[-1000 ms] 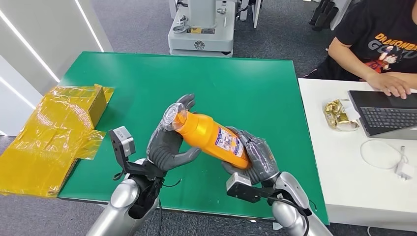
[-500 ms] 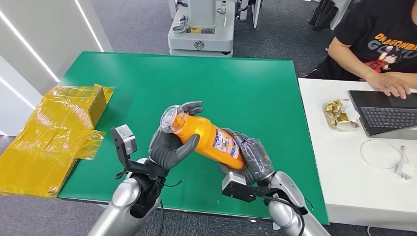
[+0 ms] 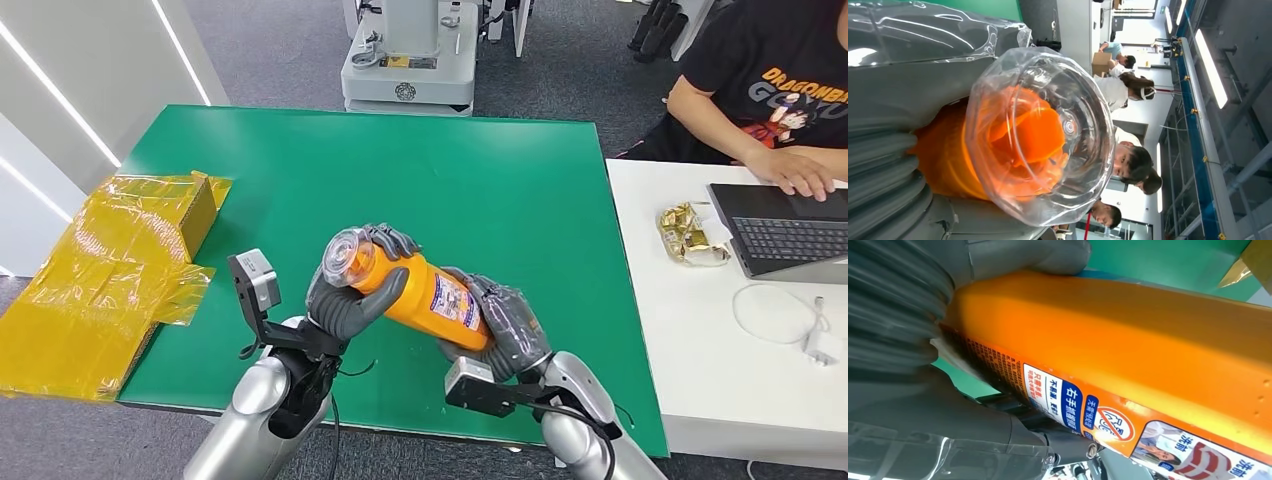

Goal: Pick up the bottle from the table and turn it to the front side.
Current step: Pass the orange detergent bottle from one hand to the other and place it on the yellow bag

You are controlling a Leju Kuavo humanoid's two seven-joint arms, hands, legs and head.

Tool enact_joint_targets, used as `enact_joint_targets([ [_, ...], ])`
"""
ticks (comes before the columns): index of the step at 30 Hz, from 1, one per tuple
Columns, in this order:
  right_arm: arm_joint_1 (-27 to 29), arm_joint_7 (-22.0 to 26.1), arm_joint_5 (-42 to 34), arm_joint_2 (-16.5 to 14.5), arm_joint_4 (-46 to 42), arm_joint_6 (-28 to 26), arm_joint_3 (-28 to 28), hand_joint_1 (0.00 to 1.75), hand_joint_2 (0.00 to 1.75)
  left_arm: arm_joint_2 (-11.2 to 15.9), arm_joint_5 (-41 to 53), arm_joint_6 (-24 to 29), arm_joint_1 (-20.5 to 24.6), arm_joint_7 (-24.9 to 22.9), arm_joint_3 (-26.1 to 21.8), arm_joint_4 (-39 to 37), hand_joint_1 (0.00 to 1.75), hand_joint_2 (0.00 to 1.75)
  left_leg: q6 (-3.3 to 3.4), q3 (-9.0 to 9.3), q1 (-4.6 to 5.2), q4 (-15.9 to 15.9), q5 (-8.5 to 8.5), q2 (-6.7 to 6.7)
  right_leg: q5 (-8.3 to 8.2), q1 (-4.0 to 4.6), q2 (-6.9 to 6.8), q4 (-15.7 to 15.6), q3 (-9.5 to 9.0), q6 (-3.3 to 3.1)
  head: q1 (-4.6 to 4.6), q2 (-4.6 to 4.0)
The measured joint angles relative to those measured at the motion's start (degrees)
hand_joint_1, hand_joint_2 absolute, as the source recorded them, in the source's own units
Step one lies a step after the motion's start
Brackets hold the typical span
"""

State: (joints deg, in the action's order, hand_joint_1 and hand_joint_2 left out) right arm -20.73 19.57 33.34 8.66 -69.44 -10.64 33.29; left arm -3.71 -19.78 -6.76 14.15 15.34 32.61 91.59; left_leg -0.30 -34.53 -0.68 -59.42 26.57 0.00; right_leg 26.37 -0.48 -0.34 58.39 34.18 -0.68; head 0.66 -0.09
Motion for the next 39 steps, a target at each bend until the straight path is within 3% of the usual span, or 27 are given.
enact_joint_targets([
  [2, -0.1, 0.3, -0.4, -0.1, 0.3, 0.0, 0.0, 1.75, 1.75, -0.1, 0.0, 0.0, 0.0, 0.0, 0.0, -0.1, 1.75, 1.75, 0.0, 0.0, 0.0, 0.0, 0.0, 0.0, 0.0, 0.0, 0.0, 0.0, 0.0, 0.0, 0.0, 0.0],
  [6, -0.1, 0.6, -1.0, -0.3, 0.7, -1.0, 0.0, 1.57, 1.75, -0.2, 0.0, 0.0, 0.0, 0.0, 0.0, -0.2, 1.75, 1.75, 0.0, 0.0, 0.0, 0.0, 0.0, 0.0, 0.0, 0.0, 0.0, 0.0, 0.0, 0.0, 0.0, 0.0],
  [7, 0.0, 0.6, -1.2, -0.3, 0.7, -1.4, 0.0, 1.35, 1.75, -0.3, 0.0, 0.0, 0.0, 0.0, 0.0, -0.2, 1.75, 1.75, 0.0, 0.0, 0.0, 0.0, 0.0, 0.0, 0.0, 0.0, 0.0, 0.0, 0.0, 0.0, 0.0, 0.0],
  [10, 0.1, 0.5, -1.9, -0.4, 0.6, -2.6, 0.0, 0.18, 1.75, -0.4, 0.1, 0.0, 0.2, 0.1, 0.0, -0.3, 1.75, 1.75, 0.0, 0.0, 0.0, 0.0, 0.0, 0.0, 0.0, 0.0, 0.0, 0.0, -0.01, 0.0, 0.0, 0.0],
  [11, 0.2, 0.5, -2.2, -0.5, 0.6, -3.1, -0.2, 0.0, 1.75, -0.5, 0.1, 0.0, 0.2, 0.2, 0.0, -0.3, 1.75, 1.75, 0.0, 0.0, 0.0, 0.0, 0.0, 0.0, 0.0, 0.0, 0.0, 0.0, 0.0, 0.0, 0.0, 0.0],
  [23, 4.5, 1.5, -8.5, -1.7, -6.9, -10.1, -3.1, 0.0, 1.75, -0.4, -0.1, 2.7, -0.3, 1.0, -0.3, -0.5, 1.75, 1.75, 0.0, 0.0, 0.0, 0.0, 0.0, 0.0, 0.0, 0.0, 0.0, 0.0, 0.01, 0.0, 0.01, 0.0],
  [31, 6.4, 1.7, -9.4, -2.0, -12.5, -10.8, -3.8, 0.0, 1.75, -0.2, -0.1, 3.2, -1.5, 1.0, -0.8, -0.5, 1.75, 1.75, 0.0, 0.0, 0.0, 0.0, 0.0, 0.02, 0.0, 0.0, 0.02, 0.0, 0.03, 0.0, 0.0, 0.0],
  [39, 11.9, 5.8, -16.4, -2.3, -21.1, -14.1, -3.9, 0.0, 1.75, 0.1, 1.7, 5.9, -2.2, 1.6, -1.4, -0.5, 1.75, 1.75, 0.0, -0.02, 0.0, 0.0, 0.01, -0.01, 0.02, 0.0, 0.0, 0.0, 0.04, 0.0, 0.0, 0.0],
])
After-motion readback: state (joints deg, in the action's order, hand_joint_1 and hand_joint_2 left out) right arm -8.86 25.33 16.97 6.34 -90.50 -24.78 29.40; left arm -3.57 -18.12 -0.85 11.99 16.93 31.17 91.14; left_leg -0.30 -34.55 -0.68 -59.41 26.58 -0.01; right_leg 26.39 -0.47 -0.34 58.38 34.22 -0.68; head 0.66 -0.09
